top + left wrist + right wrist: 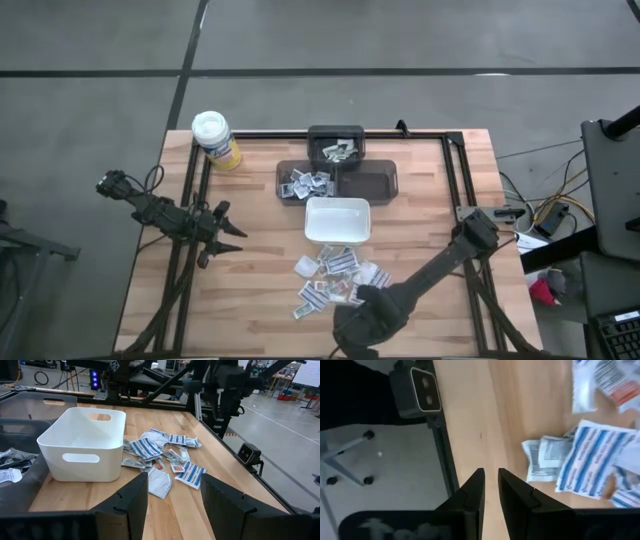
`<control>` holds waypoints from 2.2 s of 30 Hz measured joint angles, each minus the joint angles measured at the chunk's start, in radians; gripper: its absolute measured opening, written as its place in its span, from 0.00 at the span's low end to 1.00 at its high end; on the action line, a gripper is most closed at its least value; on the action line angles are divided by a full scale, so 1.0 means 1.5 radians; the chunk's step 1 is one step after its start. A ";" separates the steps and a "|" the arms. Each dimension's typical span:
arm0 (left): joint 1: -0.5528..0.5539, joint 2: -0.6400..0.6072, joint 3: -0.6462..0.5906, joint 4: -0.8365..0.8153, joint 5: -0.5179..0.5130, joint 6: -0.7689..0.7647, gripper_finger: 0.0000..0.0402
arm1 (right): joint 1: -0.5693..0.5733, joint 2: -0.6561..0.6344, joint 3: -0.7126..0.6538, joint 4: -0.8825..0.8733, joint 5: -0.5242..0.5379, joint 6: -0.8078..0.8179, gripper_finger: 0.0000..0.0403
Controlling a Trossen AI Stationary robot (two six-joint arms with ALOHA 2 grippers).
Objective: Pick & Place First Aid Supplies
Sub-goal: Put the alcohol pad into the left black bin
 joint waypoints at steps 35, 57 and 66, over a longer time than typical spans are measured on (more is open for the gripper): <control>0.001 0.000 0.000 -0.003 0.000 0.001 0.44 | 0.001 0.000 -0.181 0.095 -0.013 0.013 0.25; 0.001 0.000 0.000 -0.005 0.000 0.001 0.44 | -0.014 0.000 -0.240 0.163 0.002 0.019 0.25; 0.001 0.000 0.000 -0.005 0.000 0.003 0.44 | -0.015 0.000 -0.244 0.158 -0.011 0.047 0.14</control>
